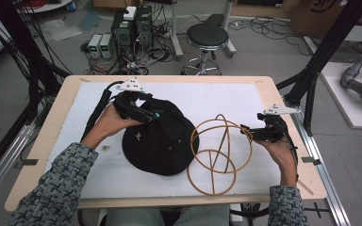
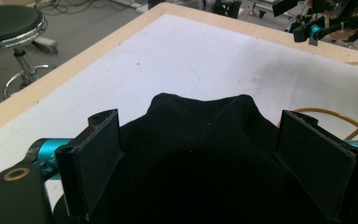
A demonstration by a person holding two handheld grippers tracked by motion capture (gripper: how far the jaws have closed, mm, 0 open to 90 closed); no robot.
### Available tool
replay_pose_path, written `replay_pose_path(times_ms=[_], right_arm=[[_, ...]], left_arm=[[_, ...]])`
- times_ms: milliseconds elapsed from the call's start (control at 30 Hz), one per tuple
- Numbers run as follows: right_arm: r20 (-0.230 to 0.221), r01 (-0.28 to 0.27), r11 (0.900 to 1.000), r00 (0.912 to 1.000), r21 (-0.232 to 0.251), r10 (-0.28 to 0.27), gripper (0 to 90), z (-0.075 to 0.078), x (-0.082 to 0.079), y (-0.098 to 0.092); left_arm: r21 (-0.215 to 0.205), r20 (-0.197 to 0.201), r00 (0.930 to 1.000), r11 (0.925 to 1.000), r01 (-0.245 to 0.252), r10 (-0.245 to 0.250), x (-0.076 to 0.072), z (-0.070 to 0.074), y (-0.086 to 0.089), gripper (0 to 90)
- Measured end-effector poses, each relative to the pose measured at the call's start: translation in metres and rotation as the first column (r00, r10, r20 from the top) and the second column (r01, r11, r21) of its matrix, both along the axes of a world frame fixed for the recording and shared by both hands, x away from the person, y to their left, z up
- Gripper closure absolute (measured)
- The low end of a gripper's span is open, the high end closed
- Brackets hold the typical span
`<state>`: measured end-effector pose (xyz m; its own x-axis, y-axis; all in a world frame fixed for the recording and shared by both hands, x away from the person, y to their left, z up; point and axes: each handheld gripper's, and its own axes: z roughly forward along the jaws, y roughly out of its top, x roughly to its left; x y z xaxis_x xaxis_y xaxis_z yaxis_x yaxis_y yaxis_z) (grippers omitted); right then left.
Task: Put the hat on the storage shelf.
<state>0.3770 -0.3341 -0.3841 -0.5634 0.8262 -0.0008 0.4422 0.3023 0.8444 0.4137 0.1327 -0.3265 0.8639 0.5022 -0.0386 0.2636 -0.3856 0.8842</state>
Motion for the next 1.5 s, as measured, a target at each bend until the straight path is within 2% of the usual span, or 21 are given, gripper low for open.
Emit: replay_pose_path(times_ms=[200, 333, 433, 500, 667, 800, 867, 967, 1100, 1333, 1500], right_arm=[[0.001, -0.001, 1.000, 1.0000, 0.002, 0.001, 9.8, 0.000, 0.000, 0.000], [0.001, -0.002, 1.000, 1.0000, 0.001, 0.002, 9.7, 0.000, 0.000, 0.000], [0.003, -0.003, 1.000, 1.0000, 0.002, 0.003, 9.8, 0.000, 0.000, 0.000], [0.001, -0.003, 1.000, 1.0000, 0.000, 0.003, 9.8, 0.000, 0.000, 0.000], [0.001, -0.003, 1.000, 1.0000, 0.001, 0.003, 9.8, 0.000, 0.000, 0.001], [0.003, -0.004, 1.000, 1.0000, 0.005, 0.004, 9.7, 0.000, 0.000, 0.000], [-0.001, -0.001, 1.000, 1.0000, 0.007, 0.001, 9.8, 0.000, 0.000, 0.000], [-0.002, -0.001, 1.000, 1.0000, 0.010, 0.001, 9.7, 0.001, 0.000, -0.001], [0.002, -0.002, 1.000, 1.0000, 0.010, 0.002, 9.7, 0.001, 0.000, -0.001], [0.006, 0.001, 1.000, 1.0000, 0.012, -0.001, 9.8, 0.001, 0.000, -0.002], [0.007, -0.002, 1.000, 1.0000, 0.011, 0.002, 9.8, 0.001, 0.000, -0.002]], left_arm=[[-0.004, 0.009, 1.0000, 1.0000, 0.001, -0.001, -0.001, -0.002, 0.000, 16.7], [0.016, 0.014, 0.9999, 0.9999, 0.005, -0.005, -0.002, -0.004, 0.001, 27.6], [0.008, 0.005, 1.0000, 1.0000, -0.001, 0.001, -0.002, -0.005, 0.002, 33.4], [0.011, 0.006, 1.0000, 0.9999, -0.002, 0.002, -0.001, -0.006, 0.003, 40.6], [0.017, -0.008, 1.0000, 0.9999, -0.001, 0.001, -0.001, -0.008, 0.004, 48.6], [0.031, -0.010, 0.9999, 0.9995, -0.004, 0.004, -0.003, -0.008, 0.003, 61.6], [0.029, -0.023, 0.9997, 0.9996, 0.000, 0.000, -0.002, -0.009, 0.003, 63.7], [0.040, -0.023, 0.9997, 0.9992, -0.004, 0.005, -0.003, -0.009, 0.002, 70.2], [0.034, -0.028, 0.9996, 0.9994, -0.008, 0.009, -0.003, -0.008, 0.002, 76.2], [0.029, -0.011, 0.9996, 0.9993, -0.024, 0.024, -0.004, 0.005, 0.008, 79.8], [-0.013, 0.013, 0.9996, 0.9996, -0.025, 0.025, -0.006, 0.020, 0.016, 79.9]])
